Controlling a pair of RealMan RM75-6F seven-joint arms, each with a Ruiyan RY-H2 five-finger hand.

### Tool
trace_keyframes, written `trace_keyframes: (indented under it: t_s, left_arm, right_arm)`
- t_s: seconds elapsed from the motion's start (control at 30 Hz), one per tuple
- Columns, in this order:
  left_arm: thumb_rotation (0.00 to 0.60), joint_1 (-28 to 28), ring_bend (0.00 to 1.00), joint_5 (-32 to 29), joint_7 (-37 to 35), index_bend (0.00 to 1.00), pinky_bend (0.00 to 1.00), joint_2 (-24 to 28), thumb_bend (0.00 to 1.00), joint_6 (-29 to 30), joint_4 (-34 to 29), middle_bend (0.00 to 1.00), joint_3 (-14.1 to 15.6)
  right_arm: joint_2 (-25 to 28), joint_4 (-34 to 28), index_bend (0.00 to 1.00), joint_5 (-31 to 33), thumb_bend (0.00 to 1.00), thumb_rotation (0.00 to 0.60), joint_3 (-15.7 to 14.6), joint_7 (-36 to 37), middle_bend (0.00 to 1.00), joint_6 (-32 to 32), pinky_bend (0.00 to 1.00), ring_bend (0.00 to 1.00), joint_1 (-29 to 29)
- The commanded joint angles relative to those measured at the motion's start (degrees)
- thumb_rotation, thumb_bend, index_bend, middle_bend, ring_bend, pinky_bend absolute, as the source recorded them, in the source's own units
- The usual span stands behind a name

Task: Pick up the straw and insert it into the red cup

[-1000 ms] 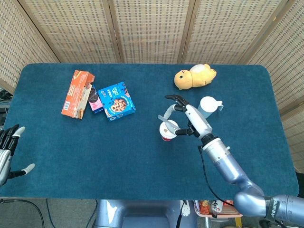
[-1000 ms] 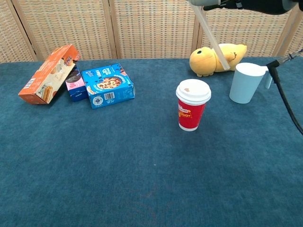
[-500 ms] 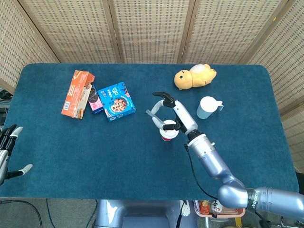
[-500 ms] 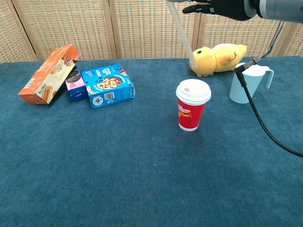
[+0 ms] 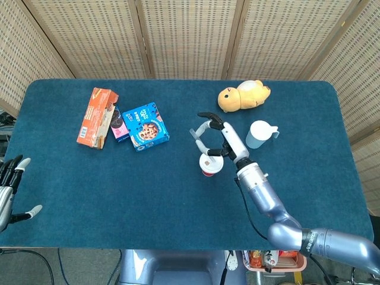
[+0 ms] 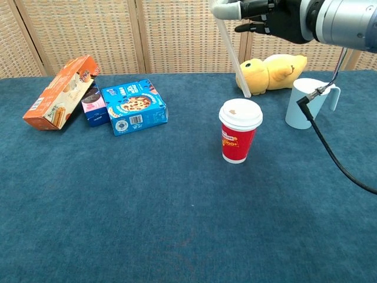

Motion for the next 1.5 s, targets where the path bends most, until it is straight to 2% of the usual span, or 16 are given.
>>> trace_keyframes:
  t_s: [0.03,0.77,1.5]
  left_arm:
    - [0.6,-0.08,0.0,-0.07,0.18,0.0,0.0,-0.05,0.12,-0.14,-0.08,0.0,0.01]
    - [0.6,-0.19,0.0,-1.54,-1.22,0.0,0.0,0.93,0.12,-1.05,0.29,0.0,-0.15]
    - [0.6,-0.11,0.0,-1.86,-2.13,0.0,0.0,1.07,0.12,-1.06,0.79,0.0,-0.21]
  right_arm:
    - [-0.32,0.22,0.69,-0.26,0.6,0.6,-0.01,0.32,0.21,-0.14,0.0,0.0,-0.13]
    - [-4.71,1.97,0.69,0.32,0.6,0.6,-0.28,-1.57,0.21,0.53,0.0,0.0,0.28]
    - [-6.61,3.51,0.69,-0.38,0.6,0.6,-0.05,-1.8,0.22,-0.38,0.0,0.0,0.06]
